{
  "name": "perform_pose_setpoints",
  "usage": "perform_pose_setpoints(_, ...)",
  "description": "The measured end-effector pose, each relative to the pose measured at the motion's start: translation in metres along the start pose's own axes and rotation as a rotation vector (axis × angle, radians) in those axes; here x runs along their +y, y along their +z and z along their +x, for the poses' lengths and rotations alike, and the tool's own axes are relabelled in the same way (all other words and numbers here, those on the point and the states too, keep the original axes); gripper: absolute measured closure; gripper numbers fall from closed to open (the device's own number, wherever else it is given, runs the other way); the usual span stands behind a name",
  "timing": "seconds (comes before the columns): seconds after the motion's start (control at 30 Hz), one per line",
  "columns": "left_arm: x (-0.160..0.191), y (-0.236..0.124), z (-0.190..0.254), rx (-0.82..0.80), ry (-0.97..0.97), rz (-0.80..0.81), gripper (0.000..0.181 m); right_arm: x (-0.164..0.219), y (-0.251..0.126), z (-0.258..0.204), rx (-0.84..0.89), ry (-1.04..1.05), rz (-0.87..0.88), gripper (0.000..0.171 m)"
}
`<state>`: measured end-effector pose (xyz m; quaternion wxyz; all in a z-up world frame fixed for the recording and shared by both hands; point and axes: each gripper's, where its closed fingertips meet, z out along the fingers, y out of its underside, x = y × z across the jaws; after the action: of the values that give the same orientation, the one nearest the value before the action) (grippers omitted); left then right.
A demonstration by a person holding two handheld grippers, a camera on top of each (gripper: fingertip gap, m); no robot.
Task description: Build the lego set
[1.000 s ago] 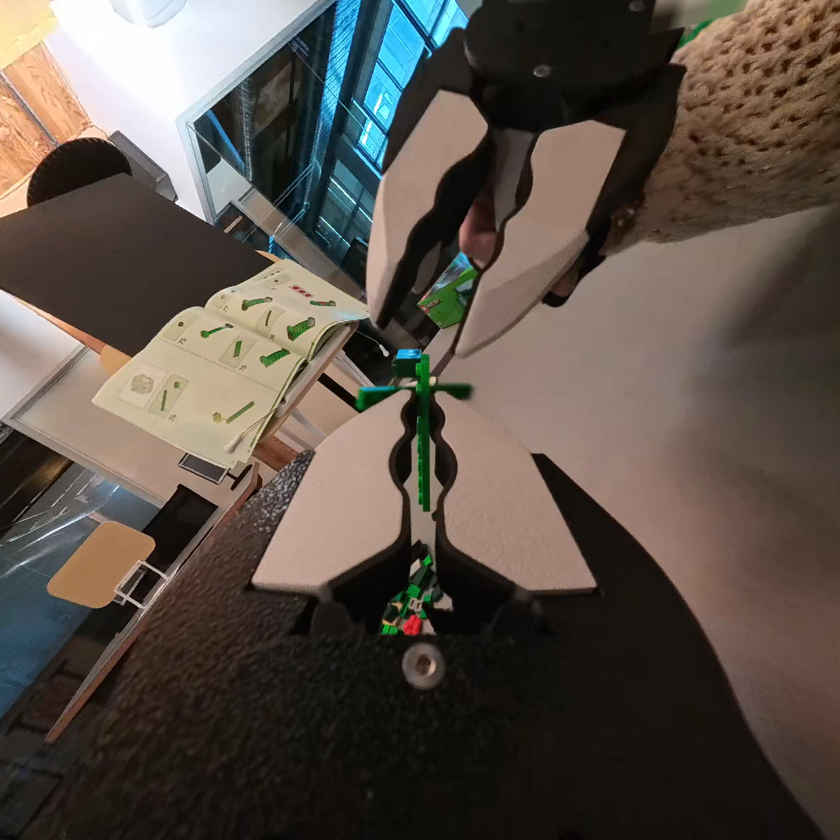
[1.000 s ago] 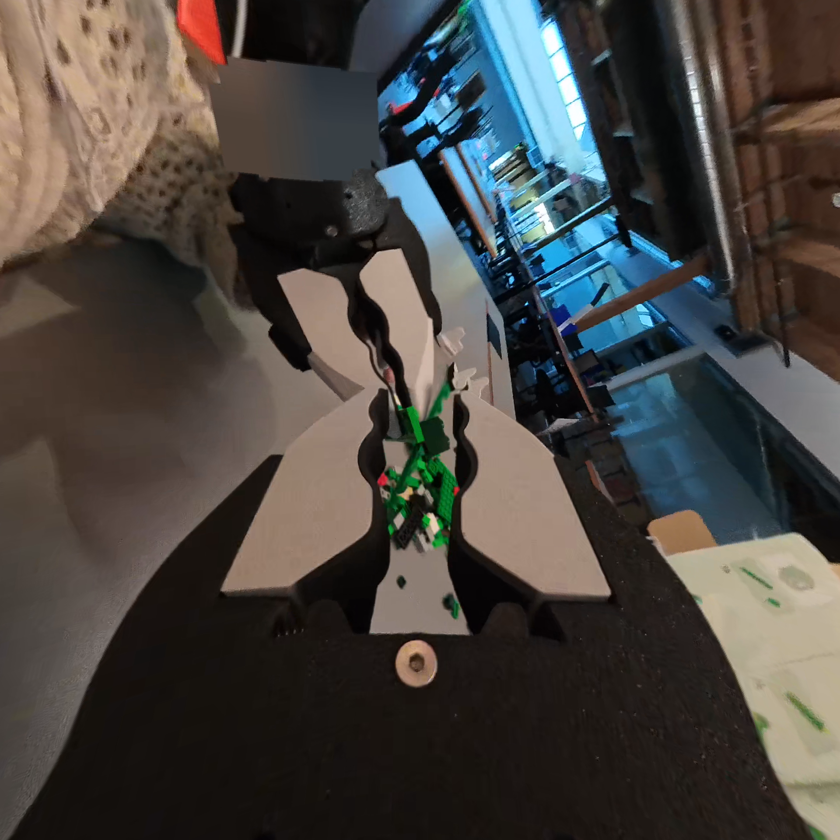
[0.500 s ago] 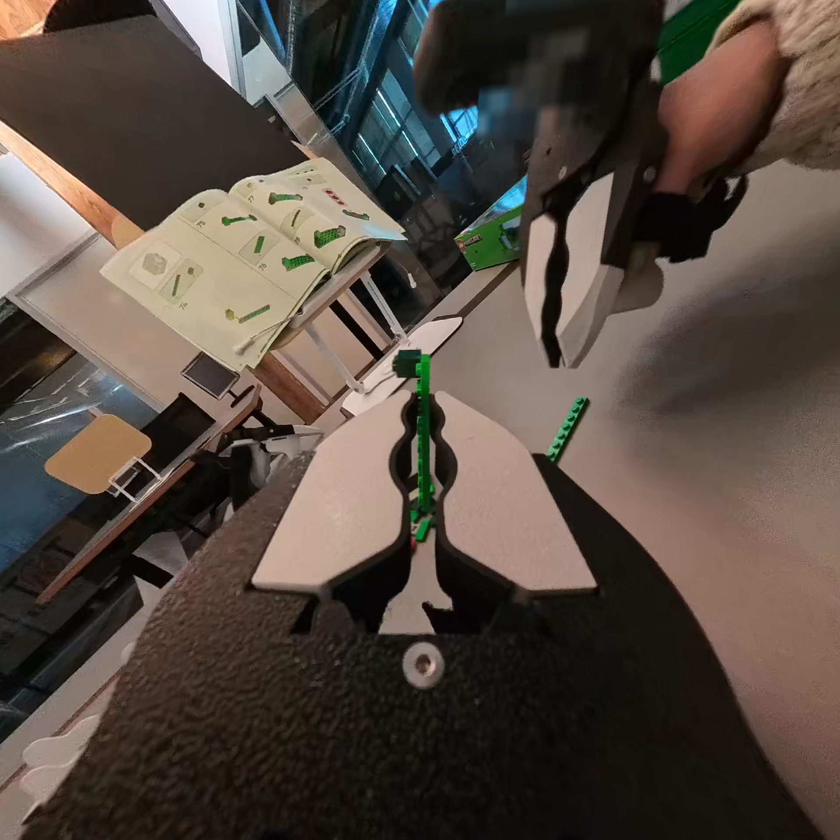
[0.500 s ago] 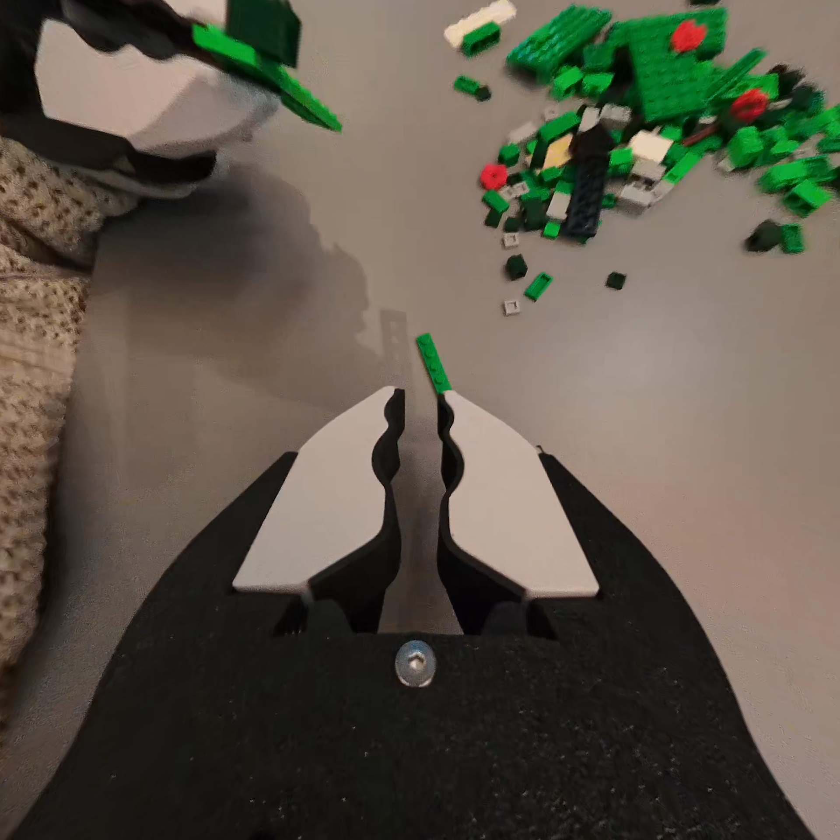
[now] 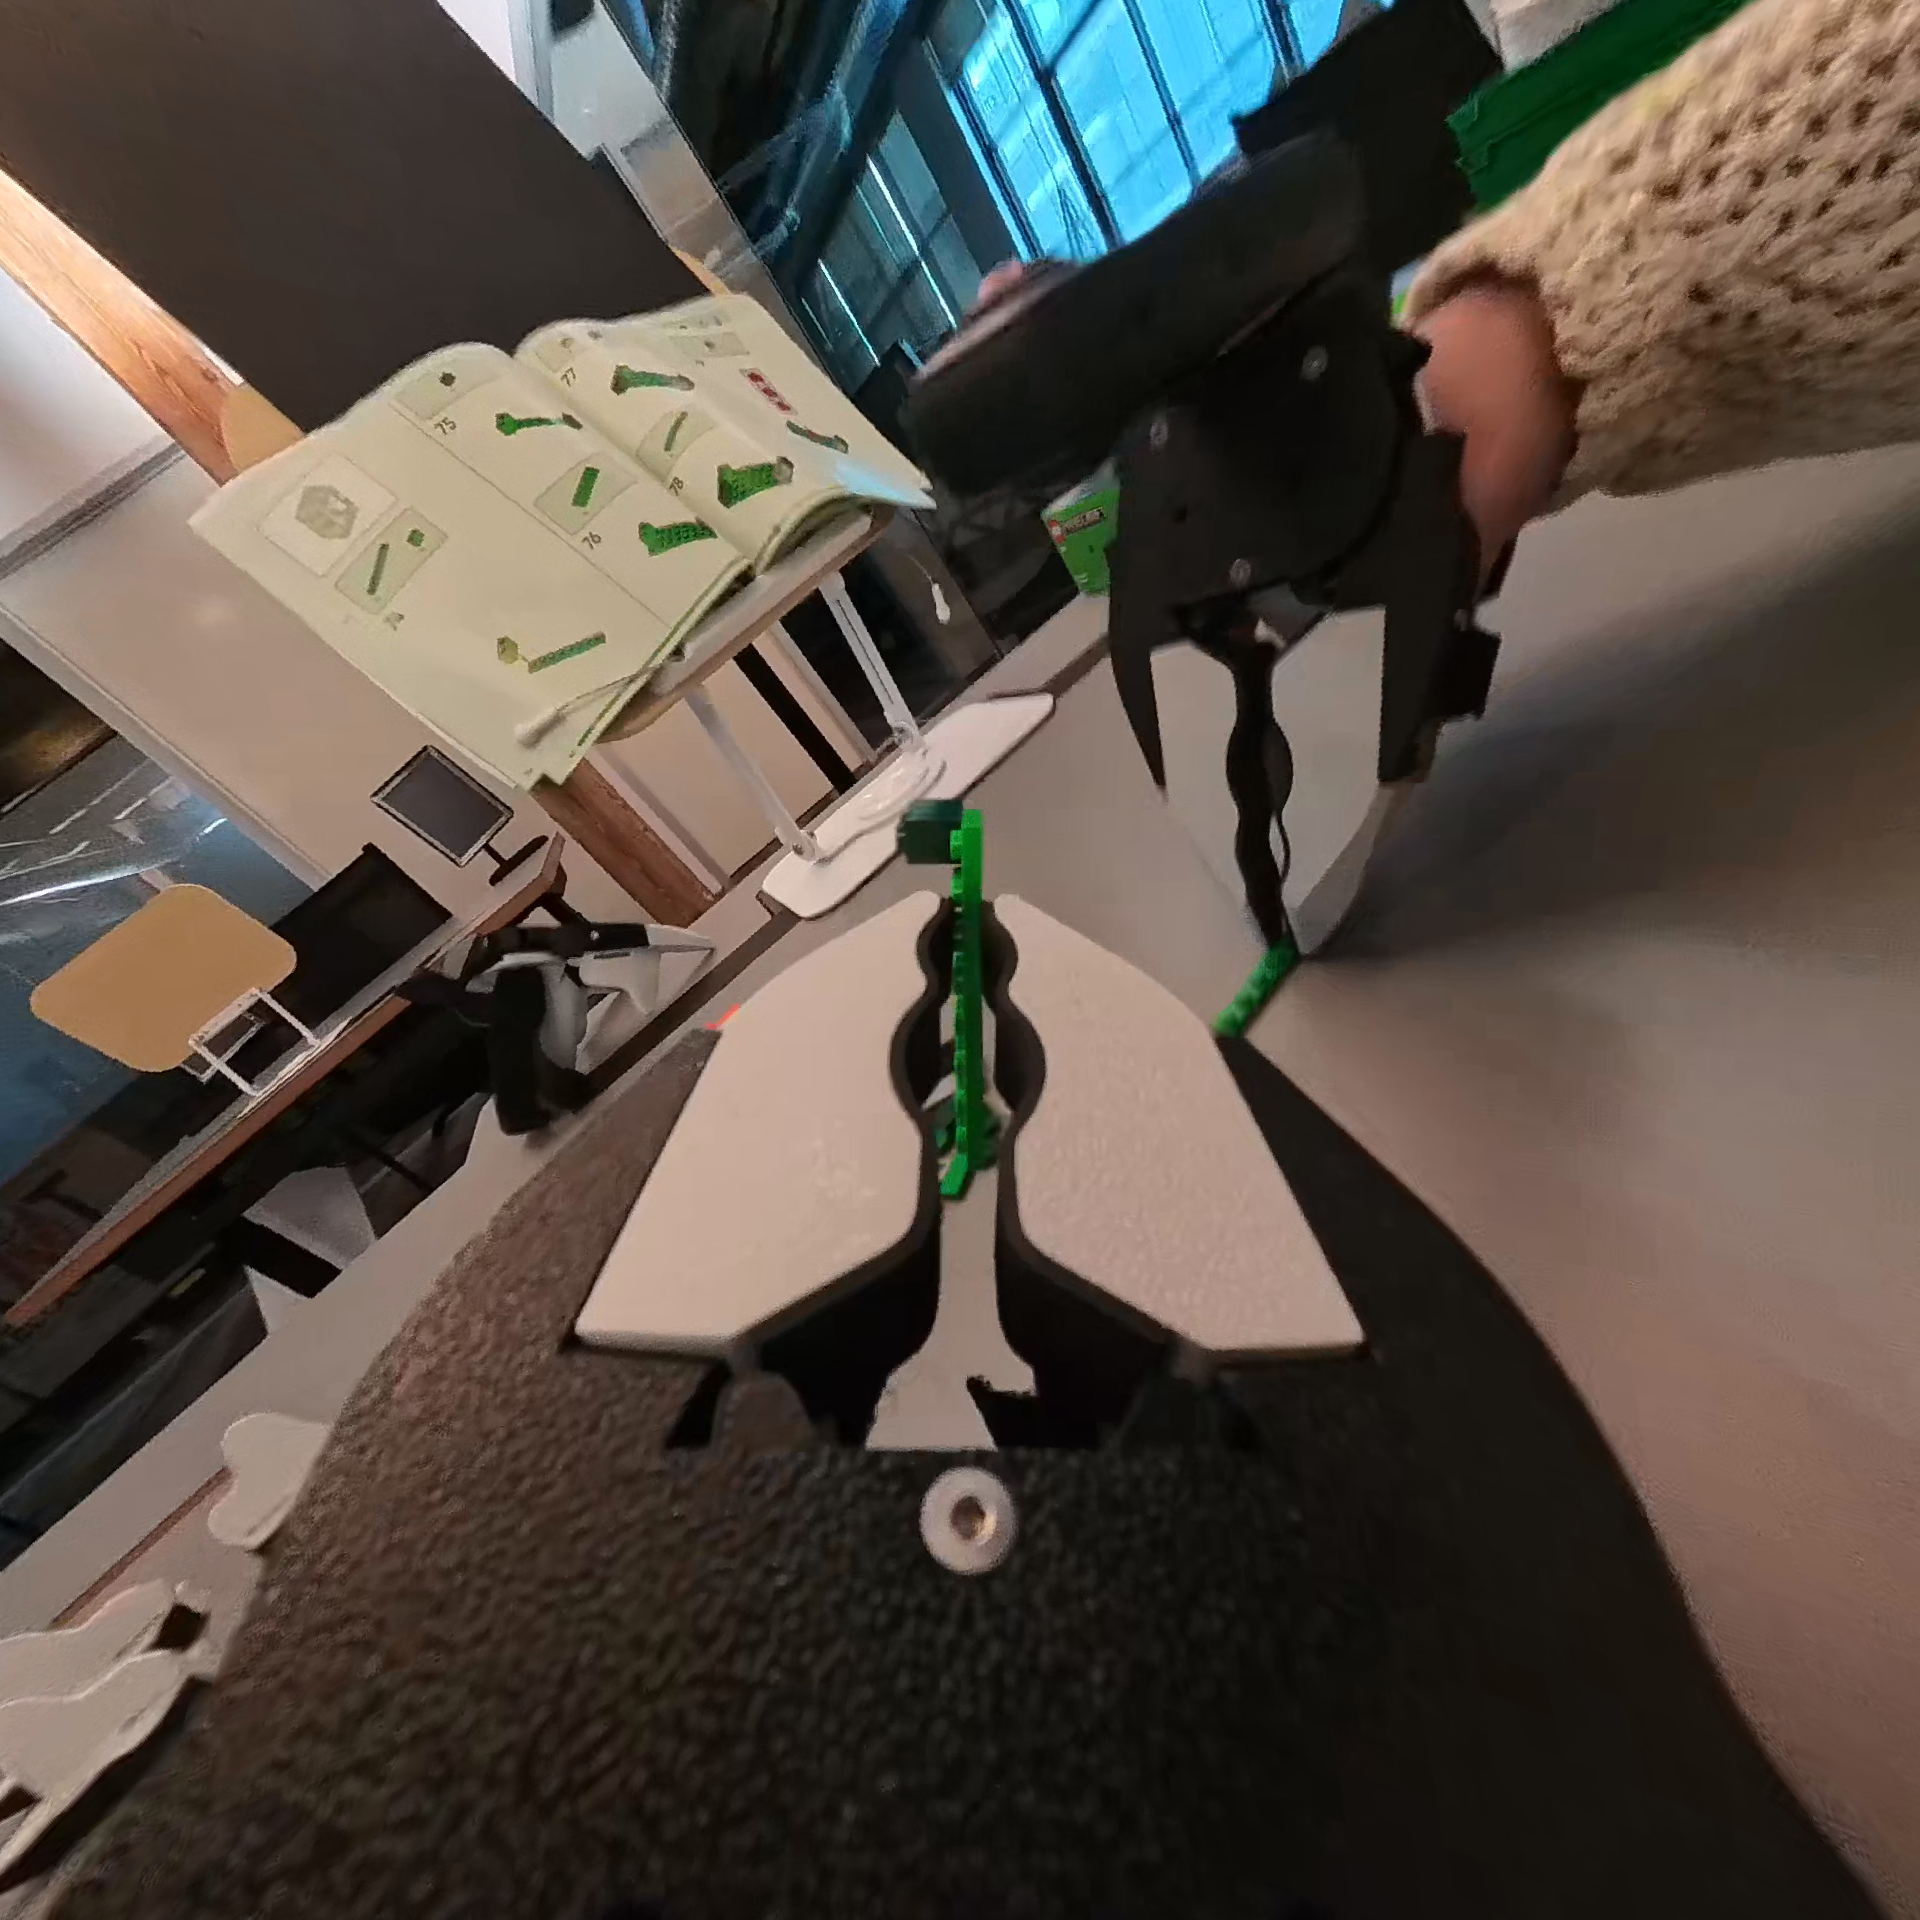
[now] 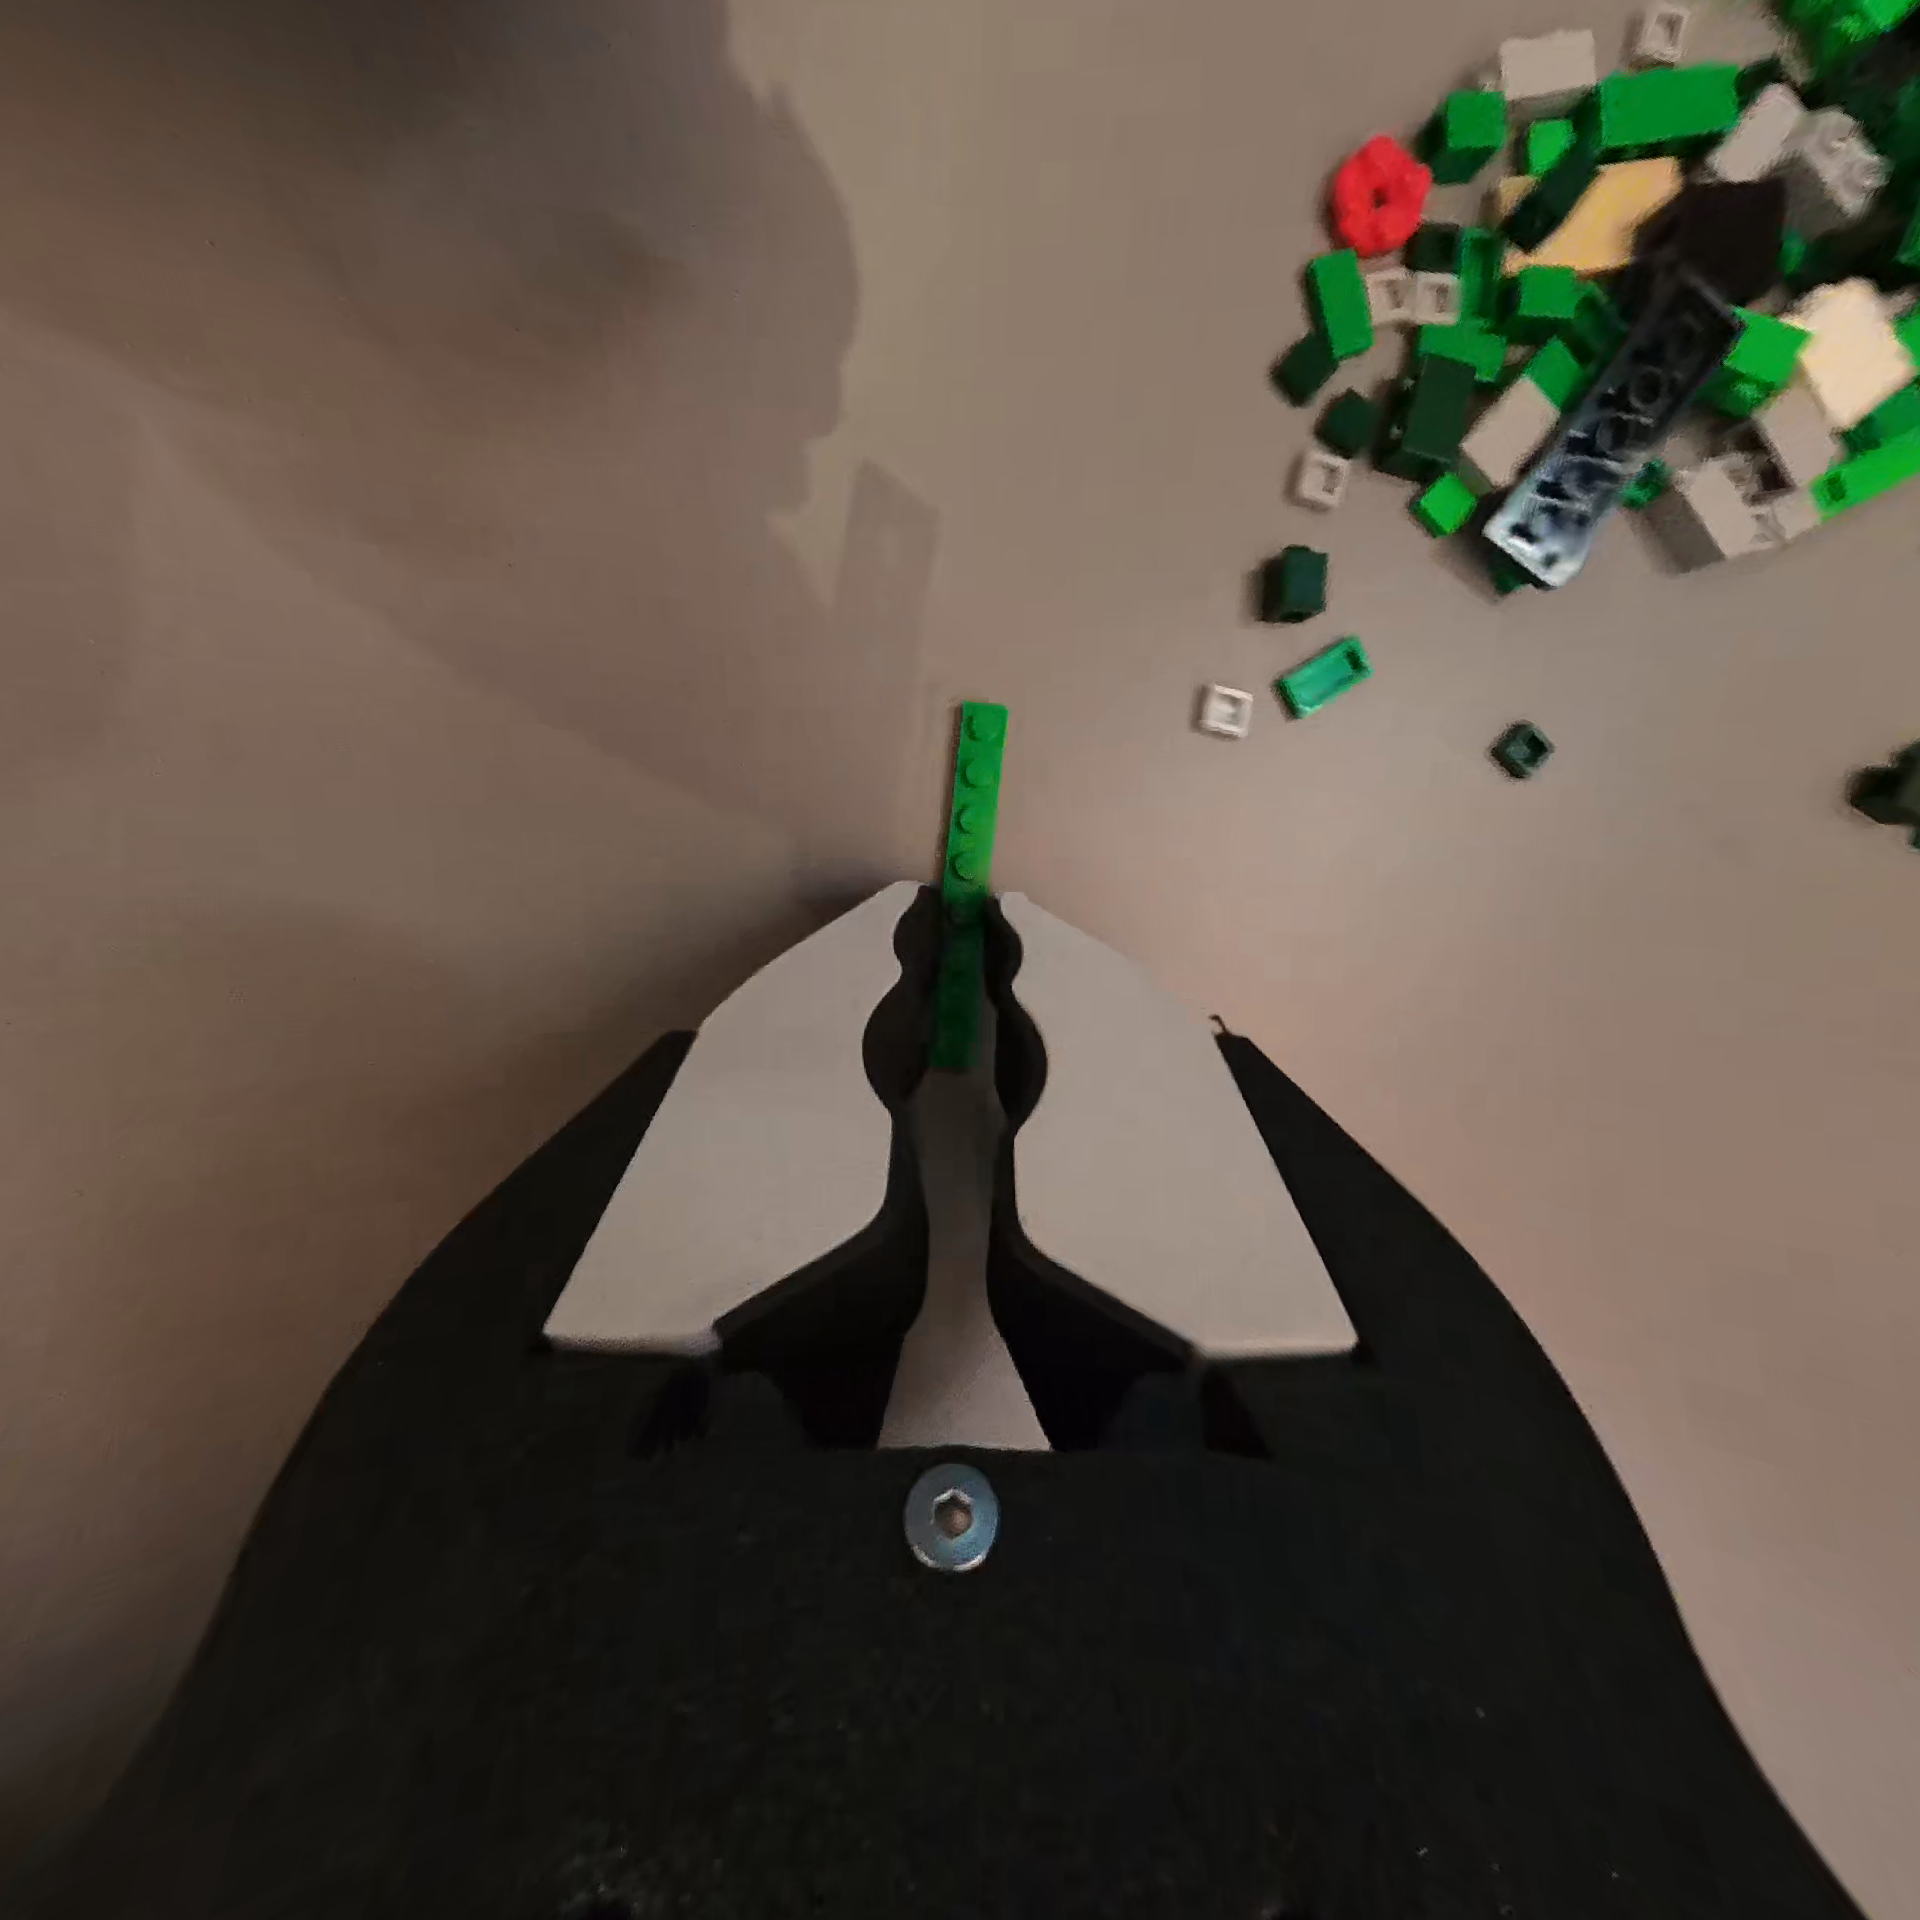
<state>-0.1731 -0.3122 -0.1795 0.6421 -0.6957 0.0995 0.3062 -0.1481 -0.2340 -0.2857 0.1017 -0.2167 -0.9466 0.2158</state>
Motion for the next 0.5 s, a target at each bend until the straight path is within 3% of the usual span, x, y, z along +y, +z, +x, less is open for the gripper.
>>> perform_pose_setpoints(0.23,0.059,0.017,0.03,0.301,0.258,-0.414,0.178,-0.007,-0.031,0.025,0.204,0.149,0.276,0.164)
perform_pose_setpoints(0.37,0.071,0.022,0.041,0.389,0.385,-0.501,0.176,-0.017,-0.041,0.013,0.108,0.216,0.425,0.164)
perform_pose_setpoints(0.4,0.07,0.021,0.048,0.427,0.39,-0.492,0.159,-0.022,-0.045,0.008,0.057,0.232,0.481,0.164)
perform_pose_setpoints(0.5,0.061,0.015,0.06,0.509,0.369,-0.409,0.129,-0.031,-0.06,-0.008,-0.112,0.267,0.613,0.164)
